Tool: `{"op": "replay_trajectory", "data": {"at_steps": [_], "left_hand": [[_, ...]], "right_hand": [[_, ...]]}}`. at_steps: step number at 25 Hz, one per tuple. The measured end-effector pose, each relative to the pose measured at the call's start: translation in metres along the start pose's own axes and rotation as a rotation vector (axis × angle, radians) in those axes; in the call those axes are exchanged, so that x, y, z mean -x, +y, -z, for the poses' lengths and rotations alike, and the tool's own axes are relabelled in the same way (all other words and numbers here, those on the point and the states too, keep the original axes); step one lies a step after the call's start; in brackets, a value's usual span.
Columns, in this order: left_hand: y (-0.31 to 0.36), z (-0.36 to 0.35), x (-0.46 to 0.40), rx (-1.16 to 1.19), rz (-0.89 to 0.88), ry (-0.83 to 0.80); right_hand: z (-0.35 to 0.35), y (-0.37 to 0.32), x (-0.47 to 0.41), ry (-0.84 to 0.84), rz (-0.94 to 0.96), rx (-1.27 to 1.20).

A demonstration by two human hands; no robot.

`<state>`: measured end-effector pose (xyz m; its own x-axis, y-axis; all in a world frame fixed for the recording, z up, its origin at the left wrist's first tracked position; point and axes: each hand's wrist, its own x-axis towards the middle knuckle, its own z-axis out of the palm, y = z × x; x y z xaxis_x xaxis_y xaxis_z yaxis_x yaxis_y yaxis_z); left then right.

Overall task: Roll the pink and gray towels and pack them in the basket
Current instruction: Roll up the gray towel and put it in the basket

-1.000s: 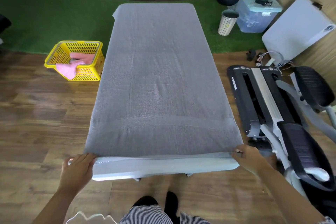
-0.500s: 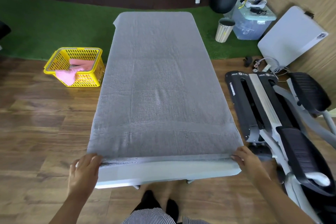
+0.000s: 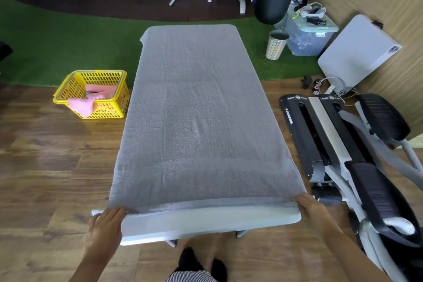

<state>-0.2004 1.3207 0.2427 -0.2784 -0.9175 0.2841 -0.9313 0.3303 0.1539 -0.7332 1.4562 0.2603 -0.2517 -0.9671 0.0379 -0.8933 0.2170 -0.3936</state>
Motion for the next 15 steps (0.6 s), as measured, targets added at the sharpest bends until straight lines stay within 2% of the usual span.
{"op": "replay_trajectory", "data": {"at_steps": [4, 6, 12, 15], "left_hand": [[-0.004, 0.006, -0.001, -0.061, 0.081, -0.128], [-0.001, 0.005, -0.006, -0.064, 0.112, -0.126], [0.014, 0.009, -0.014, -0.026, 0.142, -0.013], [0.013, 0.004, -0.010, -0.062, 0.080, 0.051]], "right_hand": [[-0.002, 0.005, -0.005, -0.102, -0.026, 0.021], [-0.006, 0.009, -0.012, -0.092, -0.019, 0.045], [-0.006, 0.000, -0.017, -0.040, -0.039, 0.029], [-0.001, -0.008, -0.010, -0.029, -0.007, 0.063]]}}
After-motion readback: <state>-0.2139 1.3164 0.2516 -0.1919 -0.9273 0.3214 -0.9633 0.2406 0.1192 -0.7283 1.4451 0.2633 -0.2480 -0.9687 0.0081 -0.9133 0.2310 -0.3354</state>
